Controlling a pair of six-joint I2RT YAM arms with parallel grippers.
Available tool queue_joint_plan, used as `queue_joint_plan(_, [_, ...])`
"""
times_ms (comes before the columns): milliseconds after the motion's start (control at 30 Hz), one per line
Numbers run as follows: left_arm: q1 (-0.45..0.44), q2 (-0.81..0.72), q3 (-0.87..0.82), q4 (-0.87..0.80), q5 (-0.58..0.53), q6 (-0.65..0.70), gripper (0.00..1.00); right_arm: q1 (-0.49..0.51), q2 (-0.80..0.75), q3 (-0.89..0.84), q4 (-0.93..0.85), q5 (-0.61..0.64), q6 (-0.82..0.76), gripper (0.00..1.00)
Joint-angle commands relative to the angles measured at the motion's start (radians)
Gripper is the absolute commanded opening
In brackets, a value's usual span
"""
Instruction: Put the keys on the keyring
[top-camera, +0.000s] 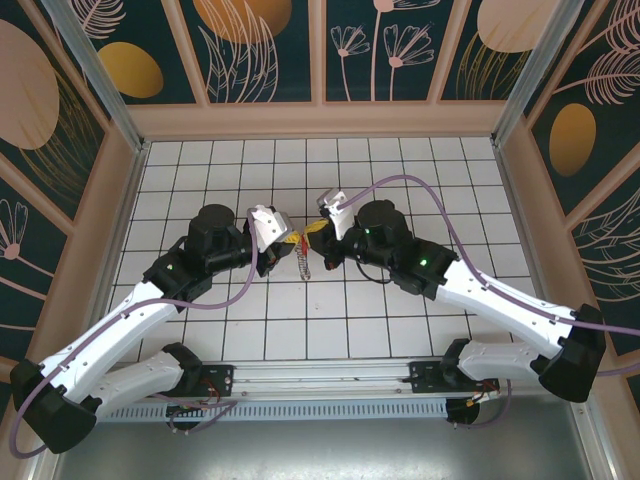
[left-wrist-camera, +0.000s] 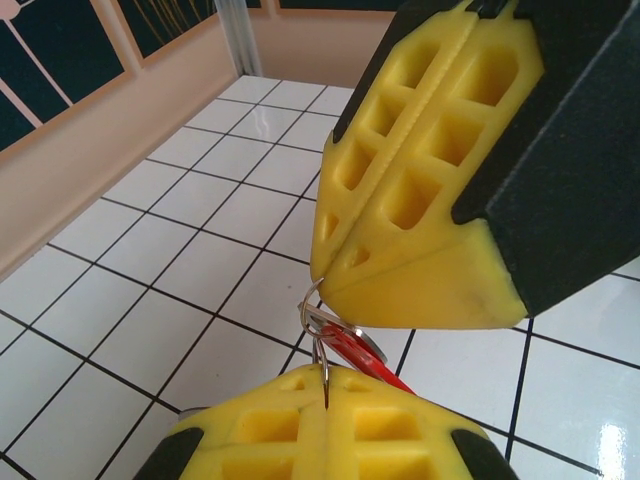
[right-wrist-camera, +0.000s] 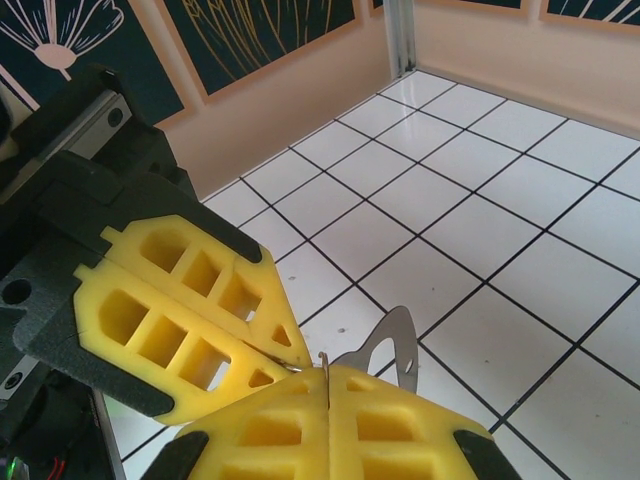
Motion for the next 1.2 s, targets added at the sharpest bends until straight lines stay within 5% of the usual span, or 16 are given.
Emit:
queue_joint_plan(0, [-0.003, -0.01, 0.009, 0.047, 0.021, 0.014, 0.0, -0.009, 0.027, -0.015, -0.006, 0.026, 0.007, 0.0])
queue_joint_plan(1167, [-0.004, -0.024, 0.009, 0.06, 0.025, 0.013, 0.0, -0.035, -0.035, -0.061, 0.006, 0.007, 0.007, 0.0])
